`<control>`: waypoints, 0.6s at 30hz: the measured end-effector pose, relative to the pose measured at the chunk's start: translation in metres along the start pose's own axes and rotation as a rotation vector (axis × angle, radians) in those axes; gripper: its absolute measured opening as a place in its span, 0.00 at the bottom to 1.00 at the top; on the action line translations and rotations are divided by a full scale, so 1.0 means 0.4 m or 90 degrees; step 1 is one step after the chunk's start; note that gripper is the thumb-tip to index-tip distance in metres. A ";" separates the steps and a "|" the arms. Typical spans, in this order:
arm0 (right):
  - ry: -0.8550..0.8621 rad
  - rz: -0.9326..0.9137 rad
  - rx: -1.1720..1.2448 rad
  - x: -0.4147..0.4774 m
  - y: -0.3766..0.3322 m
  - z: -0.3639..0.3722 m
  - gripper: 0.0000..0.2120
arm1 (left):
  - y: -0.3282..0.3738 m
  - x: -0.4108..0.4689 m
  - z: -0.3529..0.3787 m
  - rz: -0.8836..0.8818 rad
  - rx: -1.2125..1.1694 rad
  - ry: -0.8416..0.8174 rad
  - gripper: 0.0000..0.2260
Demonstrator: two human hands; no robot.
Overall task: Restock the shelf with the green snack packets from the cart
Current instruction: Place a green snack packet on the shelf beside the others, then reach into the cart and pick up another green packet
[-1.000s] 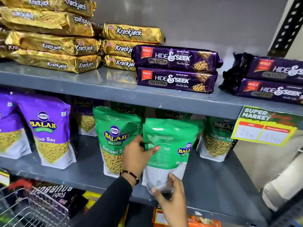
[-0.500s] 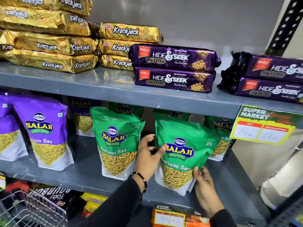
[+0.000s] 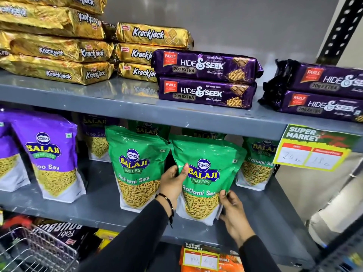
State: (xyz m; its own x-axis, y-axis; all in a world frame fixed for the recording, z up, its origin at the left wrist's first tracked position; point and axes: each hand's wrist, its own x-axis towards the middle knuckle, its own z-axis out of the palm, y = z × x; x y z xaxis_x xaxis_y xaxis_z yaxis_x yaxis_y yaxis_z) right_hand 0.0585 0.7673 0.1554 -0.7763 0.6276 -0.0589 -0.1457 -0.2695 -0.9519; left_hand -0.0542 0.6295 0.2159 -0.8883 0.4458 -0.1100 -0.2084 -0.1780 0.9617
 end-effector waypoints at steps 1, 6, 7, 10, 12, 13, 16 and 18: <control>0.008 0.000 -0.003 -0.003 -0.001 0.004 0.08 | 0.005 -0.007 0.001 -0.003 0.006 0.007 0.46; 0.314 -0.244 -0.078 -0.062 0.012 0.041 0.09 | -0.010 -0.046 -0.017 -0.024 -0.012 -0.013 0.34; 0.351 -0.325 -0.095 -0.084 0.010 0.062 0.08 | -0.017 -0.060 -0.031 -0.052 -0.011 -0.018 0.32; 0.247 -0.457 -0.158 -0.137 0.030 0.160 0.06 | -0.022 -0.115 -0.101 -0.168 0.040 -0.062 0.16; 0.137 -0.473 -0.227 -0.156 0.054 0.236 0.05 | -0.019 -0.146 -0.168 -0.235 0.083 -0.087 0.06; 0.086 -0.472 -0.243 -0.164 0.065 0.280 0.03 | -0.014 -0.159 -0.212 -0.247 0.101 -0.074 0.03; -0.041 -0.435 -0.264 -0.192 0.104 0.410 0.07 | 0.006 -0.198 -0.354 -0.236 0.110 -0.016 0.01; -0.143 -0.366 -0.287 -0.208 0.152 0.496 0.05 | 0.022 -0.233 -0.465 -0.228 0.090 0.035 0.02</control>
State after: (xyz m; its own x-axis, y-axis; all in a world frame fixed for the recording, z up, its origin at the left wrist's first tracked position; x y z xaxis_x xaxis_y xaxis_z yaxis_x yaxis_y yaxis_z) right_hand -0.0075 0.5538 0.1618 -0.7672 0.4029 0.4991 -0.3371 0.4087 -0.8481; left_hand -0.0492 0.4232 0.1878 -0.7911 0.4094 -0.4544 -0.4538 0.1054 0.8849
